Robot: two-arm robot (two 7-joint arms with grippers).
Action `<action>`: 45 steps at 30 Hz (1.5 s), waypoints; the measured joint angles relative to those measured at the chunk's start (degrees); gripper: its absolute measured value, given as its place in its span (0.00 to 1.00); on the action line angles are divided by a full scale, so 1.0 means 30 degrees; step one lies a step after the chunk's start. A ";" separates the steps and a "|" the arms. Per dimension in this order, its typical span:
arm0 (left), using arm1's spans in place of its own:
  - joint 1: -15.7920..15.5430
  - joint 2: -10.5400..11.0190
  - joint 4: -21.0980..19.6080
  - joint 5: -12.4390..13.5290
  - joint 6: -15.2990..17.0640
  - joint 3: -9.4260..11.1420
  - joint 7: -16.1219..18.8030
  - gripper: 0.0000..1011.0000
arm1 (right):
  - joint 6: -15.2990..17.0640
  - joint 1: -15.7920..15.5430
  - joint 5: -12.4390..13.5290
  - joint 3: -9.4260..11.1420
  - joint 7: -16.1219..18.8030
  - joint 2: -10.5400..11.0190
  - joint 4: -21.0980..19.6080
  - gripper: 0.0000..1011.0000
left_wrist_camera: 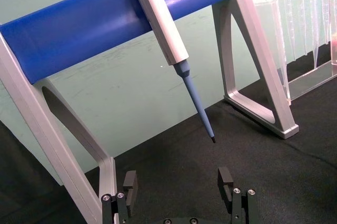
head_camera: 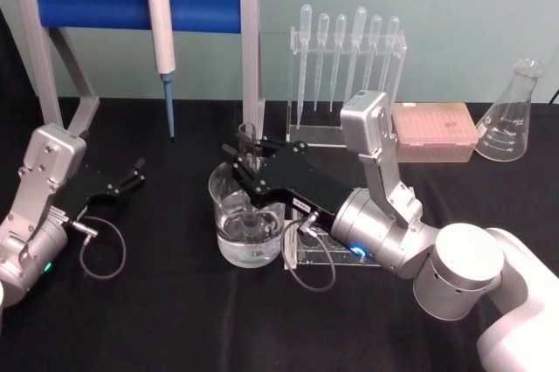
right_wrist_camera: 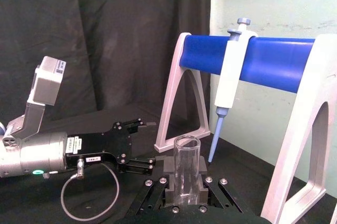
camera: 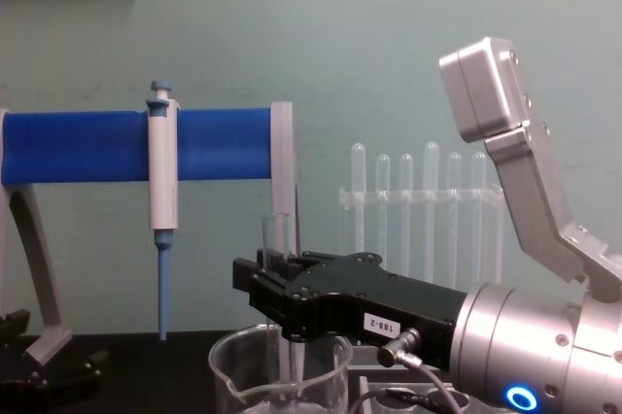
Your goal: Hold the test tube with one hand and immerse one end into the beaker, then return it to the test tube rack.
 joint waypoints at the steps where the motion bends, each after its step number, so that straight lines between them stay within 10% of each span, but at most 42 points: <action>1: 0.0000 0.0000 0.0000 0.0000 0.0000 0.0000 0.0000 0.99 | 0.0000 0.0000 0.0000 -0.0001 -0.0001 0.0001 -0.0001 0.22; 45: 0.0001 0.0000 0.0000 0.0001 0.0000 0.0000 -0.0001 0.99 | 0.0000 0.0000 0.0000 0.0000 -0.0001 0.0001 -0.0001 0.22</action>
